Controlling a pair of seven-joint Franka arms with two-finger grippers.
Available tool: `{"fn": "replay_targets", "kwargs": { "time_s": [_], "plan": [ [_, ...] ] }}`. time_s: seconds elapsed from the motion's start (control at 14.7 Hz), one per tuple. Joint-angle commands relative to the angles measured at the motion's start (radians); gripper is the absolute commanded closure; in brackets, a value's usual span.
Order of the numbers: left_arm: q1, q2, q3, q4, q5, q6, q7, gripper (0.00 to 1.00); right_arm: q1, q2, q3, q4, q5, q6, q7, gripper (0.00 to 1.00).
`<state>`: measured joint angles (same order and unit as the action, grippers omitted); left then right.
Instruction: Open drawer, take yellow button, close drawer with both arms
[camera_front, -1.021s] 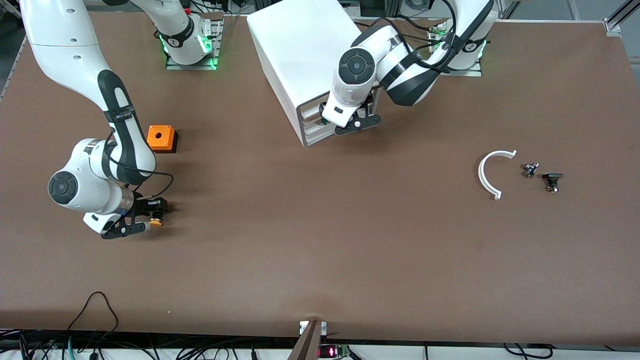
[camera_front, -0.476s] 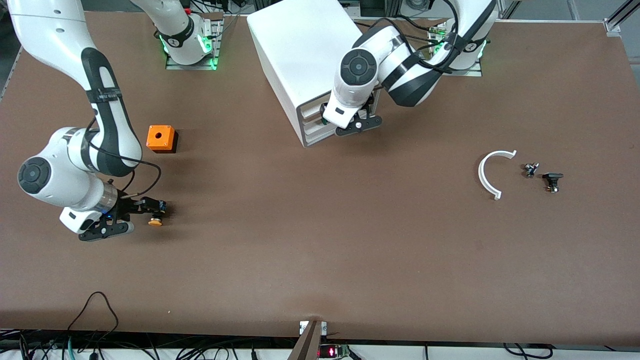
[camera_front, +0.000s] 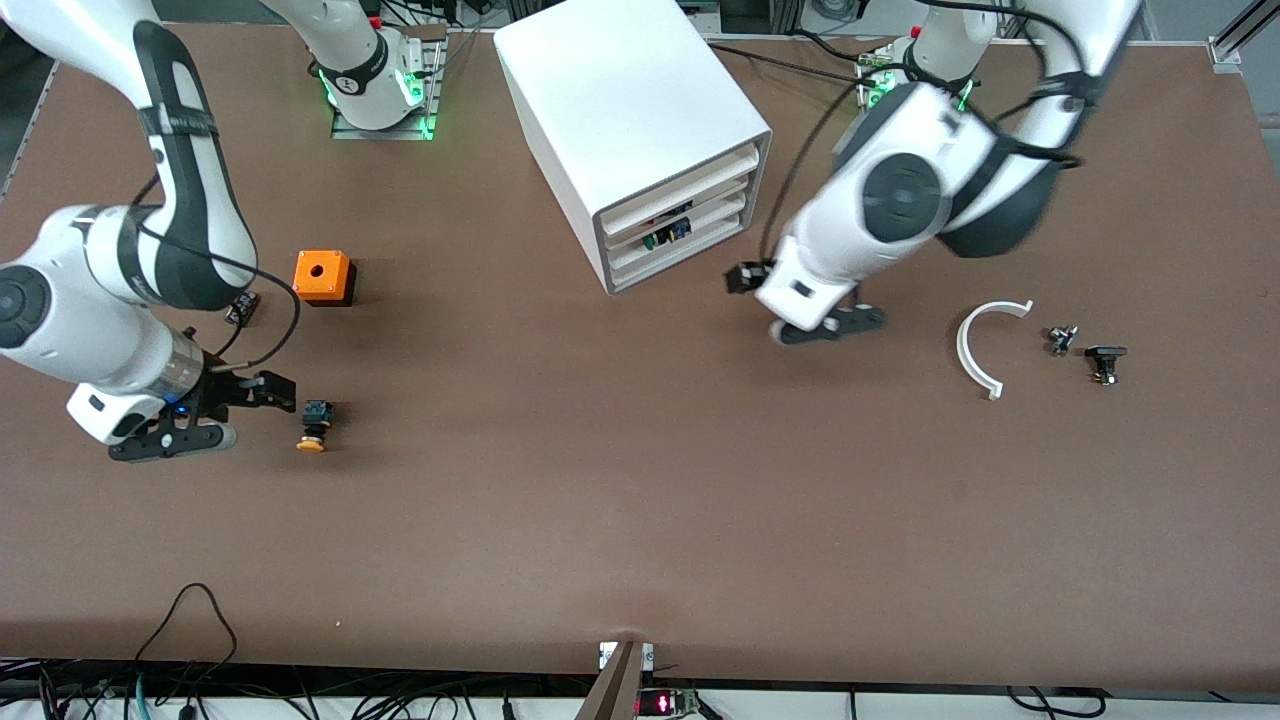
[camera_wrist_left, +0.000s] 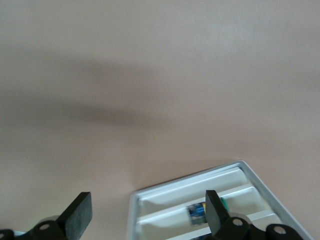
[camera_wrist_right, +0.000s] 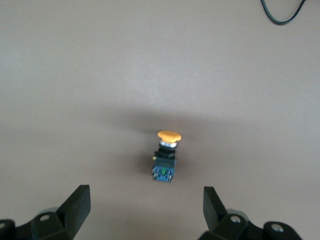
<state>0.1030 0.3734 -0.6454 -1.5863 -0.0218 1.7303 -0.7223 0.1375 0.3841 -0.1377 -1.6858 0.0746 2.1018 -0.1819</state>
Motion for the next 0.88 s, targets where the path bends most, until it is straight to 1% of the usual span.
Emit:
{"fn": "replay_targets", "kwargs": {
  "time_s": [0.0,0.07,0.14,0.2,0.27,0.34,0.41,0.48,0.54,0.61,0.68,0.75,0.82],
  "plan": [
    [0.105,-0.005,-0.005,0.107,-0.01,-0.133,0.179,0.0,0.001,-0.099,-0.002,-0.011,-0.01,-0.081,0.041,0.0],
    [0.148,-0.004,-0.007,0.142,-0.01,-0.174,0.251,0.0,0.001,-0.132,-0.002,-0.005,-0.012,-0.118,0.077,0.0],
    [0.176,-0.005,0.001,0.158,-0.012,-0.217,0.342,0.0,-0.001,-0.157,-0.002,0.012,-0.012,-0.164,0.106,0.0],
    [0.175,-0.033,0.047,0.157,-0.013,-0.238,0.447,0.0,-0.003,-0.18,-0.002,0.04,-0.012,-0.224,0.122,0.0],
    [0.15,-0.069,0.138,0.146,-0.013,-0.236,0.545,0.0,-0.004,-0.192,-0.003,0.067,-0.012,-0.271,0.122,0.0],
    [0.089,-0.092,0.241,0.141,-0.016,-0.236,0.635,0.0,-0.004,-0.206,-0.008,0.089,-0.015,-0.305,0.124,0.0],
    [0.039,-0.105,0.335,0.14,-0.017,-0.235,0.674,0.0,-0.004,-0.221,-0.013,0.107,-0.019,-0.336,0.133,0.0],
    [0.003,-0.113,0.402,0.14,-0.012,-0.235,0.687,0.0,-0.004,-0.246,-0.011,0.121,-0.019,-0.367,0.16,0.0],
    [-0.006,-0.132,0.45,0.134,-0.012,-0.229,0.689,0.0,-0.004,-0.266,-0.013,0.126,-0.024,-0.387,0.186,0.0],
    [-0.019,-0.161,0.495,0.117,-0.01,-0.207,0.692,0.0,-0.003,-0.281,-0.011,0.133,-0.041,-0.41,0.194,0.0],
    [-0.054,-0.221,0.542,0.065,-0.001,-0.168,0.692,0.0,-0.003,-0.3,-0.002,0.153,-0.045,-0.452,0.197,0.0],
    [-0.08,-0.284,0.564,0.005,0.023,-0.129,0.692,0.0,-0.003,-0.307,-0.002,0.17,-0.038,-0.485,0.202,0.0],
    [-0.083,-0.338,0.564,-0.045,0.06,-0.1,0.693,0.0,-0.003,-0.307,-0.003,0.192,-0.036,-0.502,0.194,0.0]
  ]
}}
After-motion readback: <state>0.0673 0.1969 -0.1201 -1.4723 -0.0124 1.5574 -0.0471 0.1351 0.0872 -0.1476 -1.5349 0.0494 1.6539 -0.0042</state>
